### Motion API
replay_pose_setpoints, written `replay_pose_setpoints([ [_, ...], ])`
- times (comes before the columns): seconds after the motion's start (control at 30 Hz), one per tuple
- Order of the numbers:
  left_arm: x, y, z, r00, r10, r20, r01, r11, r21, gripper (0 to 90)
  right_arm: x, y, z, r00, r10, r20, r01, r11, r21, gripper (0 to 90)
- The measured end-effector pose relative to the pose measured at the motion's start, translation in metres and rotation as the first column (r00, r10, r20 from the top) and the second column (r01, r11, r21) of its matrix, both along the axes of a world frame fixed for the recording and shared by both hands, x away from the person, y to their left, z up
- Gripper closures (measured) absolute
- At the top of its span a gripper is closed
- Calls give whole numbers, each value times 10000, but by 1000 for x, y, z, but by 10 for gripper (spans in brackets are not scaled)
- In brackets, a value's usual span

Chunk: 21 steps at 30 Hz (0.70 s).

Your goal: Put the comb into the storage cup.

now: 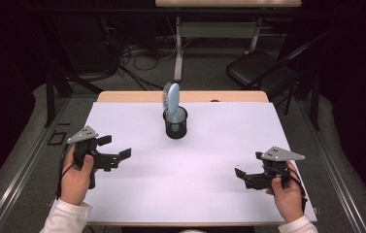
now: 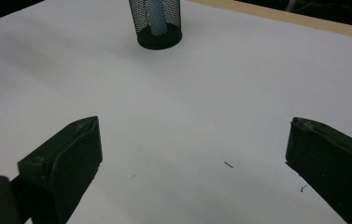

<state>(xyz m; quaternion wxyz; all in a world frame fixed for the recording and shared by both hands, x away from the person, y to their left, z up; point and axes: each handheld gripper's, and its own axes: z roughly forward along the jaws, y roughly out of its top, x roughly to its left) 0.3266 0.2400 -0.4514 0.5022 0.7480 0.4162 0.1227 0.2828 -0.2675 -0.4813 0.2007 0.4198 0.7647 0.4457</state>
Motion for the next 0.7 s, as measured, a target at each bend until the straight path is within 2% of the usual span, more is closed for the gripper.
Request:
replay_pose_setpoints([
  [0.13, 1, 3, -9, 9998, 184, 43, -184, 9998, 113, 8, -1, -3, -9, 9997, -217, -79, 217, 9997, 54, 35],
  [0.23, 1, 7, -16, 9995, 298, 73, -296, 9994, -188, 8, -1, -6, -12, 9994, -350, -61, 350, 9994, 60, 35],
  [0.37, 1, 11, -24, 9991, 423, 99, -421, 9989, -210, 9, 0, -9, -15, 9984, -572, -8, 572, 9984, 31, 35],
  [0.57, 0, 13, -30, 9979, 548, 342, -540, 9982, -255, 20, 1, -12, -21, 9971, -759, 54, 759, 9971, 81, 35],
  [0.7, -1, 11, -35, 9978, 515, 417, -515, 9987, -11, 21, 0, -13, -24, 9957, -892, 240, 891, 9960, 75, 34],
])
